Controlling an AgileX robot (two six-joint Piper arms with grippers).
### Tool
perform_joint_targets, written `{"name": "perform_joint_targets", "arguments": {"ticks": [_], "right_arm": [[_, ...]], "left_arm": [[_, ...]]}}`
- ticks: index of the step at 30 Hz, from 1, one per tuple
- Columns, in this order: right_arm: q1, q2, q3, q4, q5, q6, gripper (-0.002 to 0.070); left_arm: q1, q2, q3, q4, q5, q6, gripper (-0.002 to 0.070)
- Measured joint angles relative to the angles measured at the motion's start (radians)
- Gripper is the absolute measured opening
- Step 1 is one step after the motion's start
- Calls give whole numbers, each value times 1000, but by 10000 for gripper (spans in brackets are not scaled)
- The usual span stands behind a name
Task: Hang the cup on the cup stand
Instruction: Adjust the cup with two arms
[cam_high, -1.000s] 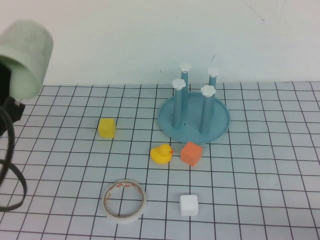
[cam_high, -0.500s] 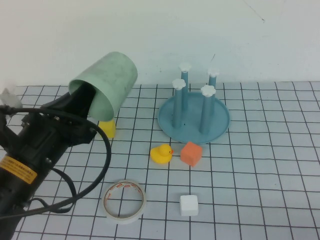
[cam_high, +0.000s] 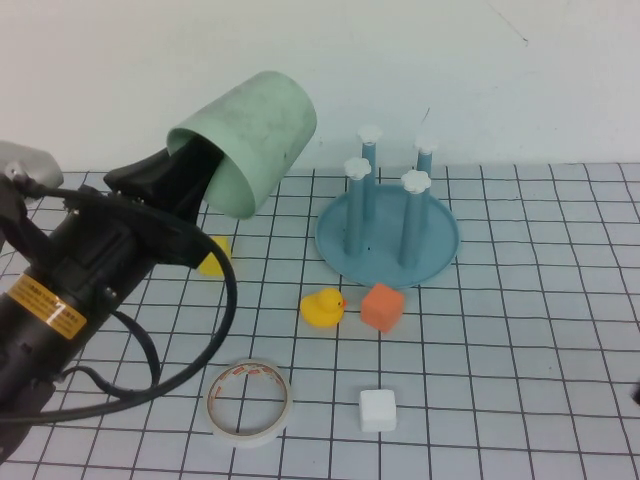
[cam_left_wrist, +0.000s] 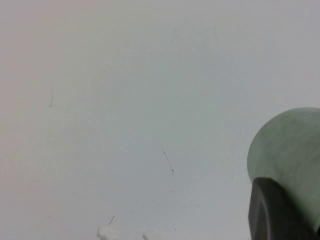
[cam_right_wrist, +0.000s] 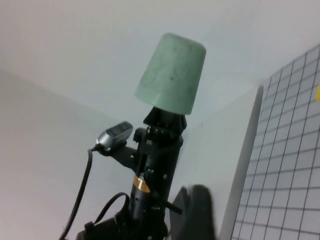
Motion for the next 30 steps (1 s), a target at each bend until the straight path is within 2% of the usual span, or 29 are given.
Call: {"name": "perform_joint_targets", "arguments": {"ticks": [3, 6, 12, 18, 25, 30], "right_arm": [[7, 204, -103, 0, 72, -50, 610], [33, 374, -200, 0, 131, -90, 646], [143, 669, -425, 0, 172, -117, 662], [176, 885, -591, 0, 197, -87, 661], [203, 1003, -664, 0, 204, 7, 661], [293, 1011, -735, 0, 100, 11, 661]], "left_arm": [[0, 0, -6, 0, 0, -14, 6], [0, 0, -6, 2, 0, -19, 6], [0, 0, -6, 4, 0, -20, 6], [0, 0, -6, 4, 0, -17, 6], [0, 0, -6, 4, 0, 48, 5], [0, 0, -6, 6, 0, 128, 5]]}}
